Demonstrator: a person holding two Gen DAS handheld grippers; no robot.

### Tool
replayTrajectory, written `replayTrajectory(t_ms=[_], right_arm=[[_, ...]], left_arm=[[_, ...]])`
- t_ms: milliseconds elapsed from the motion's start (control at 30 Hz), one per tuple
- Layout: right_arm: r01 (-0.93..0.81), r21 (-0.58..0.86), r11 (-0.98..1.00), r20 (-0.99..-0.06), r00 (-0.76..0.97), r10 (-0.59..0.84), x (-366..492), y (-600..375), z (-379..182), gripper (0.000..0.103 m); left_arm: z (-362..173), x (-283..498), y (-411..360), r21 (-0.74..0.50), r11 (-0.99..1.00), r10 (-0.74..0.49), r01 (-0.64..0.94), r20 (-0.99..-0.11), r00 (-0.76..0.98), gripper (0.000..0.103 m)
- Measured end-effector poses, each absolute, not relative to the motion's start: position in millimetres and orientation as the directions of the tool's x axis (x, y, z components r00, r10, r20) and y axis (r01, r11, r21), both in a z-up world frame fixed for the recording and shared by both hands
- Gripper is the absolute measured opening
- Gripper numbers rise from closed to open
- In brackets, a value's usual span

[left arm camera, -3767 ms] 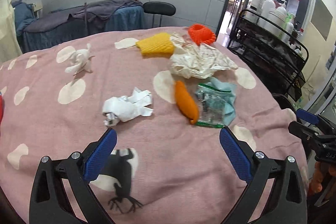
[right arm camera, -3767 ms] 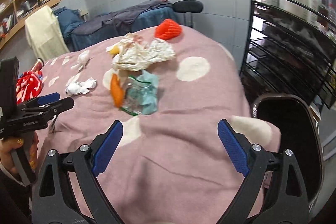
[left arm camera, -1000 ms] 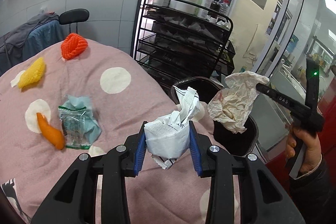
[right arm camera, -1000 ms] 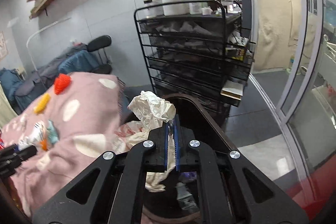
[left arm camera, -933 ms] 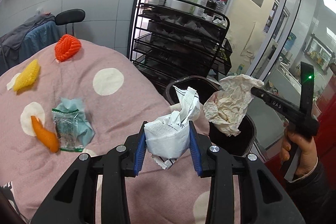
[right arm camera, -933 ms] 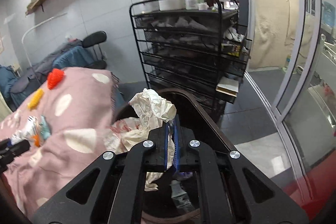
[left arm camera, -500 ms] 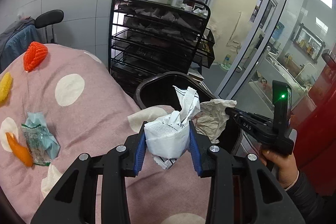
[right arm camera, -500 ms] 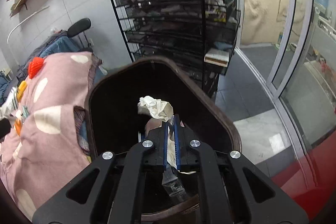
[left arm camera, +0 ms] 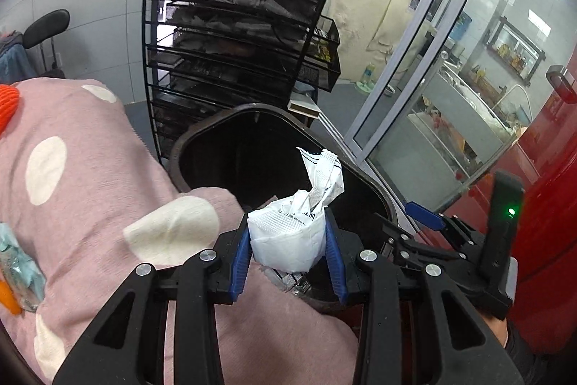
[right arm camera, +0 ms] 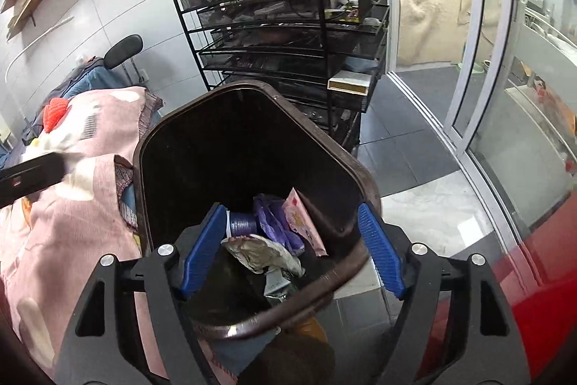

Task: Collect trash
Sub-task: 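Release the white tissue into the bin with the left tool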

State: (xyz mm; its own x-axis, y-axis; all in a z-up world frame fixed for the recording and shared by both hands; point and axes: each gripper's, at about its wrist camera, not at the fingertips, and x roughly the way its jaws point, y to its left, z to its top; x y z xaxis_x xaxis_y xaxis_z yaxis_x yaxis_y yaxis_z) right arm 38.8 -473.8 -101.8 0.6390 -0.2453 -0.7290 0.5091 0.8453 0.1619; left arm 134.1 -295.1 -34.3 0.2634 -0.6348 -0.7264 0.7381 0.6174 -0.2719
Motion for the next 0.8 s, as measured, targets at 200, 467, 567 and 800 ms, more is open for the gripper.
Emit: replayTrajectory(t_ms=[200,467,567,800], right_arm=[[0.509,0.129,0.851,-0.716,0.642,-0.275,25,-468,-97,0.085],[0.553,0.095,0.828,-0.687,0.638,-0.348,9,-472,-84,0.097],[0.573,0.091,0.815,-0.683,0.631,-0.367,4,-476,-79,0.098],[0.606,0.066,0.792,-0.665,0.619,-0.418,2,-477,-73,0.098]], left_arm=[[-43,134,-322,-0.238,0.605,-0.600,0.760,-0.764,0.238,0.037],[-53,137,-344,-0.198,0.604,-0.553,0.772,-0.802,0.227,0.041],[-55,138,-350,-0.186,0.605,-0.538,0.774,-0.812,0.226,0.055],[-42,134,-340,-0.163,0.596,-0.571,0.787,-0.775,0.272,0.086]])
